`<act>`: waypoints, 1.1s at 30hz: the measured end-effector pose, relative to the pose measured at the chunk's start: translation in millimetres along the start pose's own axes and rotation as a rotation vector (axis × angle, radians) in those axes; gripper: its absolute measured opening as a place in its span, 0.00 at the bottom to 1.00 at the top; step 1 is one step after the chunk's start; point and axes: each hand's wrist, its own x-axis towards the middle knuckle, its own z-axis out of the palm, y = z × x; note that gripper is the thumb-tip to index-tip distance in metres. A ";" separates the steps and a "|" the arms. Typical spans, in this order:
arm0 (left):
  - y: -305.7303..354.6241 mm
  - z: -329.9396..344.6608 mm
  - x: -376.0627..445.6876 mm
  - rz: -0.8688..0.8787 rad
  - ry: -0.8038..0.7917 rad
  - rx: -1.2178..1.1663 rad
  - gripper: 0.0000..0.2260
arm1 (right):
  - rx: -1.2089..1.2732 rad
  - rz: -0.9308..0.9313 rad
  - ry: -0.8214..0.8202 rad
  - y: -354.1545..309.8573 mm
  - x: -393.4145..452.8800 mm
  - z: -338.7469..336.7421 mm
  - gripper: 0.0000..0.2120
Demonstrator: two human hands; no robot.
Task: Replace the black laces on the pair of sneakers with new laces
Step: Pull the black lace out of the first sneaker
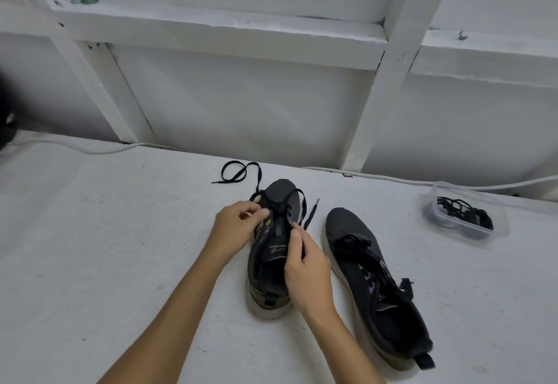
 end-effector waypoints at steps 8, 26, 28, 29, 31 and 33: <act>-8.0 -14.6 8.2 -0.205 0.234 -0.317 0.09 | 0.009 0.004 0.003 2.2 1.2 0.6 0.18; -11.1 -6.0 -4.8 0.200 0.357 0.324 0.07 | 0.018 -0.013 0.015 2.6 1.3 0.9 0.17; -5.2 1.0 -9.8 0.086 0.158 0.193 0.09 | 0.019 -0.018 0.018 1.7 0.8 0.4 0.17; -2.7 3.4 -11.2 0.035 0.105 0.143 0.09 | 0.014 -0.019 0.017 0.7 0.4 0.6 0.17; 1.4 6.8 -9.1 -0.009 0.081 0.048 0.07 | 0.010 -0.018 0.016 0.4 0.2 0.8 0.17; 5.2 8.0 -5.7 -0.030 0.106 -0.004 0.05 | 0.010 -0.020 0.017 1.1 0.3 0.4 0.17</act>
